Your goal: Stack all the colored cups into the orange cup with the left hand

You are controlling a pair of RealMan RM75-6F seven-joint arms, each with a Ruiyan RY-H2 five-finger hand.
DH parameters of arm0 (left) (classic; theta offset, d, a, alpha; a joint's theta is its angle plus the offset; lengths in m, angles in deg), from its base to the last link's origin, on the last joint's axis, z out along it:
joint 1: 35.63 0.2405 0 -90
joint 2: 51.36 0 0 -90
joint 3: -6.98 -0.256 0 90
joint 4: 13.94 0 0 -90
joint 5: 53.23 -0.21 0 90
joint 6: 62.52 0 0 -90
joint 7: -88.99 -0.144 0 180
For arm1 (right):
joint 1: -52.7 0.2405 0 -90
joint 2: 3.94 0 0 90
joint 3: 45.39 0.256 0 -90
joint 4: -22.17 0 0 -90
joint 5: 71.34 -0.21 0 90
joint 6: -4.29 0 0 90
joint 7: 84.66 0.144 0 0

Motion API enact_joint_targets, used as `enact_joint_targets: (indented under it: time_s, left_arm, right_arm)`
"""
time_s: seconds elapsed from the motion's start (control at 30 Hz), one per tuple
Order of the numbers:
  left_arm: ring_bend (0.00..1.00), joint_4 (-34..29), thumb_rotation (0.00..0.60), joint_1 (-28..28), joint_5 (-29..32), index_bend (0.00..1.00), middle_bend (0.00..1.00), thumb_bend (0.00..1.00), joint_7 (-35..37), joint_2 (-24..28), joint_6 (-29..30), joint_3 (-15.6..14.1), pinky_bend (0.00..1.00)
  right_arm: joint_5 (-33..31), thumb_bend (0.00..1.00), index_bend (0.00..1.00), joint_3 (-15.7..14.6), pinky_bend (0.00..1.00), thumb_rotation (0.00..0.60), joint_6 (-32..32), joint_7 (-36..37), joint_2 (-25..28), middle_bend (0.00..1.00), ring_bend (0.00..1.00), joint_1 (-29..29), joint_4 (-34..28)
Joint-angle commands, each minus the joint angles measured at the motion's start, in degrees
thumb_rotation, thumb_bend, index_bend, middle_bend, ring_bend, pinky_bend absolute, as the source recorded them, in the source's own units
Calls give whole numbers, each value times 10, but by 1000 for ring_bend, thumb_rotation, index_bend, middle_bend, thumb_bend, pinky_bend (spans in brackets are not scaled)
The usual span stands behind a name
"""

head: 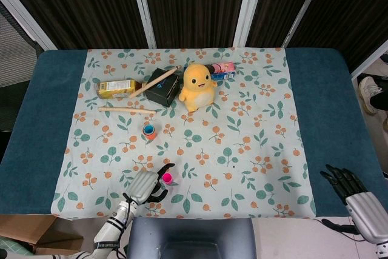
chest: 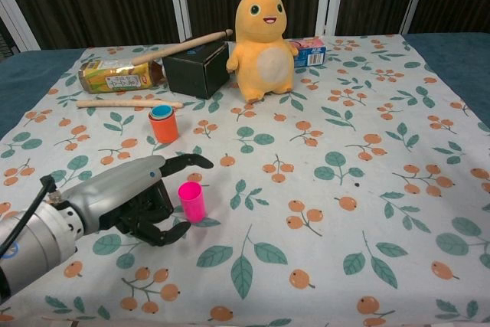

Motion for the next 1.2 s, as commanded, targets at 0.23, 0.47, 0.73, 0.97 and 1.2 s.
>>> enact_joint_targets:
  time_s: [0.23,0.47,0.73,0.97,1.2]
  left_arm:
    - [1000,19,600,-9,26,301,1000,386,-6,-15,-8,15,1000]
    - [1000,28,600,-11,29,434,1000,383,4,-21,-9,20,1000]
    - [1000,35,600,-14,29,585,1000,420,19,-24,-6,30,1000]
    - [1000,36,600,-19,-4,643,1000,450,42,-15,46,82,1000]
    - [1000,102,600,-50,-18,664,1000,452,58,-34,87,154,1000]
  right_arm:
    - [1,117,0,0,0,600,6,7,2,0,0,-1,2]
    - [1,118,0,0,0,600,7,9,2,0,0,-2,3]
    - [0,118,0,0,0,600,6,7,2,0,0,-1,2]
    - [-1,118,0,0,0,600,8,12,4,0,0,-2,3]
    - [-4,118,0,1,0,600,6,14,4,0,0,-1,2]
